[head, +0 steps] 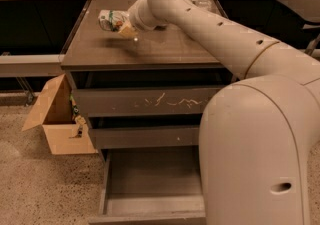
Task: Pick 7up can from bottom drawer and place on counter
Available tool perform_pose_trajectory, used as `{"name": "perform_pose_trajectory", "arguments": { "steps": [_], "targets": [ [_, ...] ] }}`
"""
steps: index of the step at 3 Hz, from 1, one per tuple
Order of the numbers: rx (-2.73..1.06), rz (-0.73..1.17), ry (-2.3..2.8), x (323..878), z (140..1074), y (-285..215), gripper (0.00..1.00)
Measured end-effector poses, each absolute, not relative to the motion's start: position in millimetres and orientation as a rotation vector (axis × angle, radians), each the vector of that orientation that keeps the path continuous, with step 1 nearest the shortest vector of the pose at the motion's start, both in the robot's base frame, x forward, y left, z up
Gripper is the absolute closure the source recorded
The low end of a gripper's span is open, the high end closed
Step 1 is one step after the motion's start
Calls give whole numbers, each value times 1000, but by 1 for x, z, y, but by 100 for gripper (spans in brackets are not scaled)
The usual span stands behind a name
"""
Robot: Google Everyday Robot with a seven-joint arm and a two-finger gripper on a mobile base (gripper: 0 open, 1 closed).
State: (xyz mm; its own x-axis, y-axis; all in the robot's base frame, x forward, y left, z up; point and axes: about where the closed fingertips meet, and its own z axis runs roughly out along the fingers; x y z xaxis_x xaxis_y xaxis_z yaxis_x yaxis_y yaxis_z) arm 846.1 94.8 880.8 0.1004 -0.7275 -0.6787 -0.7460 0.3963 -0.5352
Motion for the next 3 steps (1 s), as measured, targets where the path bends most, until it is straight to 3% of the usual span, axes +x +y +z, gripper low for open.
{"name": "perform_pose_trajectory", "arguments": {
  "steps": [1,2,3],
  "targets": [
    [-1299,40,1657,850,866,95,12],
    [-1277,55,1691,851,852,93,0],
    [-1265,55,1701,853,850,90,0]
  ]
}}
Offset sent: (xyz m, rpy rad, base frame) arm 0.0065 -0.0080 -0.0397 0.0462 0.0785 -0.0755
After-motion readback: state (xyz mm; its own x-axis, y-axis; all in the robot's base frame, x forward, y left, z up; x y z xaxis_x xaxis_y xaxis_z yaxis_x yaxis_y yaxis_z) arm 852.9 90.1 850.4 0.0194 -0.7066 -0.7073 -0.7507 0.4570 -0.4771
